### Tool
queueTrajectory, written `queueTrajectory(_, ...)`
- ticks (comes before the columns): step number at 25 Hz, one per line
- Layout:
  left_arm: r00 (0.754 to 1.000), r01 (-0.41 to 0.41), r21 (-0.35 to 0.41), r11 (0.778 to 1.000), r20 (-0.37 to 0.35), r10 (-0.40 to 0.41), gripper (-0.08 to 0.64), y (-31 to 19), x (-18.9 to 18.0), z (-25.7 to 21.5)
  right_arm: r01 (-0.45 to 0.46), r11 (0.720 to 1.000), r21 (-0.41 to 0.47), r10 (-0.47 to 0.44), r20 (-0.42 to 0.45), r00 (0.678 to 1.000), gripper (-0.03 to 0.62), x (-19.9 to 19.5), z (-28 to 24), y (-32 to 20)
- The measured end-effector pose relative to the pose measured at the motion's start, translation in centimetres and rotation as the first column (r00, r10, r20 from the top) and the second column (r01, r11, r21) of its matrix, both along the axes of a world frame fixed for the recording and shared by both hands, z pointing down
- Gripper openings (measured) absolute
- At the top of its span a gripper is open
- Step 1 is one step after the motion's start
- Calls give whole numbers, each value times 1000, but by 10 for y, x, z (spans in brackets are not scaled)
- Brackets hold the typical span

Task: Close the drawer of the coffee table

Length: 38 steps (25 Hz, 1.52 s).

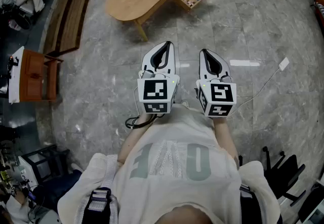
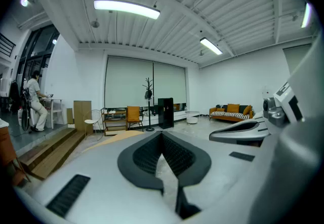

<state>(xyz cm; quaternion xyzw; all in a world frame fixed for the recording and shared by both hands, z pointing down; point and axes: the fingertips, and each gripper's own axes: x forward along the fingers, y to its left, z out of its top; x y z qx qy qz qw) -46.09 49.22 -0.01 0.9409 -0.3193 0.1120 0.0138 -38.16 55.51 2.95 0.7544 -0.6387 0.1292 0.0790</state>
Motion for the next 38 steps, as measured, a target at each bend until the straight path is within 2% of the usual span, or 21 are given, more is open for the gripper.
queueTrajectory(12,1000,21,-17,1000,-12,-21,8,-1,4,0,-2,1000,-6,2,-9,1000,6,15,1,1)
queueTrajectory(18,999,54,-32,998,0,-54,8,-8,-2,6,5,999,36,-8,76,997,6,19,5,-7)
queueTrajectory(23,994,111,-56,992,10,-111,8,-29,-14,18,18,1000,26,-20,66,998,6,21,16,-15)
queueTrajectory(27,991,133,-50,990,12,-133,8,-52,-11,26,10,1000,21,-13,96,995,6,32,29,-27)
queueTrajectory(33,988,152,-55,987,4,-152,8,-94,7,40,11,1000,16,-13,113,993,6,54,48,-59)
queueTrajectory(38,990,143,-53,988,-8,-143,8,-143,34,48,3,1000,23,-5,122,993,6,82,55,-110)
